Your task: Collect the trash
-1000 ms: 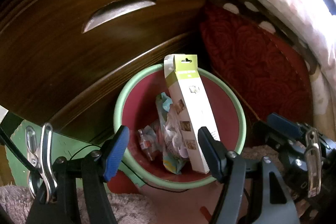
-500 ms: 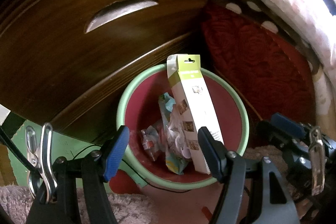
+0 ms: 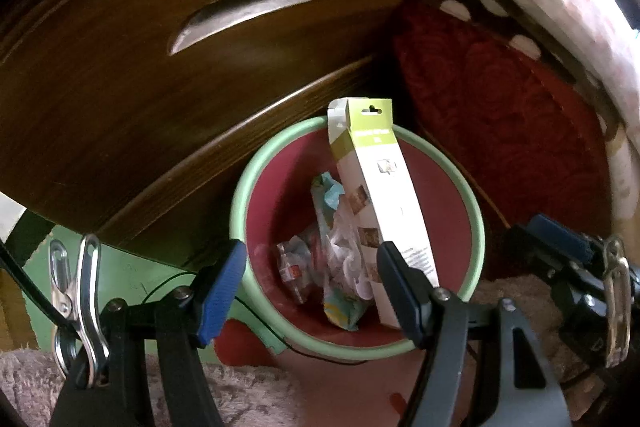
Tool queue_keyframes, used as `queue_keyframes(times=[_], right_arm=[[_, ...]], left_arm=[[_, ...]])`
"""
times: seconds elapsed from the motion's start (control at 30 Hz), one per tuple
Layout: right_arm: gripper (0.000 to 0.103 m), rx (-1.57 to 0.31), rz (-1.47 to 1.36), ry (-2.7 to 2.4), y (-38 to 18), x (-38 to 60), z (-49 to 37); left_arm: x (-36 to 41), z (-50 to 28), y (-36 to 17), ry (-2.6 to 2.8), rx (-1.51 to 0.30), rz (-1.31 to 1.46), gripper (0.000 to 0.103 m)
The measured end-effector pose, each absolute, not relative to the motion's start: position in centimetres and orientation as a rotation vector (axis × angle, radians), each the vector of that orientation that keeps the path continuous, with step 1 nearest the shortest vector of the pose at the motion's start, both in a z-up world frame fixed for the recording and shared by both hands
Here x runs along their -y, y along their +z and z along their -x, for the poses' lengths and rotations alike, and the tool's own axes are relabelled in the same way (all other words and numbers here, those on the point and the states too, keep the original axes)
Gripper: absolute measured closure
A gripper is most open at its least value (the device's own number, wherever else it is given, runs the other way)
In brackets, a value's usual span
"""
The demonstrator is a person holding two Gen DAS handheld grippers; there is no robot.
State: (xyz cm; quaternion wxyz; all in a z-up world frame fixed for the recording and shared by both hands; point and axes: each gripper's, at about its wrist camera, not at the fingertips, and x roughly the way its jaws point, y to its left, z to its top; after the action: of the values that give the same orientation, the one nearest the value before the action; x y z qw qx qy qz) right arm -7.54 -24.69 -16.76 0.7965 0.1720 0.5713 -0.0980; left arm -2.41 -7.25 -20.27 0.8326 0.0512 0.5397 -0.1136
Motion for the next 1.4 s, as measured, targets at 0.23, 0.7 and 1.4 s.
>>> queue_keyframes(times=[0.23,0.7,1.4], right_arm=[[0.059,-1.228,-0.37,-0.21,-16.77,24.84,7.58],[0.059,-1.231,-0.375,-0.209,-16.72,24.87,7.47],[0.059,-1.232,-0.375,-0.211,-16.75,24.79,7.42]], left_arm=[[7.25,2.27,-20.4,-0.243,-1.158,-0.096,0.032],[7.3,2.19,-20.51,-0.243,-1.164,-0.096,0.032],[7.35,2.32,-20.15,-0.26,-1.158,-0.091,0.032]])
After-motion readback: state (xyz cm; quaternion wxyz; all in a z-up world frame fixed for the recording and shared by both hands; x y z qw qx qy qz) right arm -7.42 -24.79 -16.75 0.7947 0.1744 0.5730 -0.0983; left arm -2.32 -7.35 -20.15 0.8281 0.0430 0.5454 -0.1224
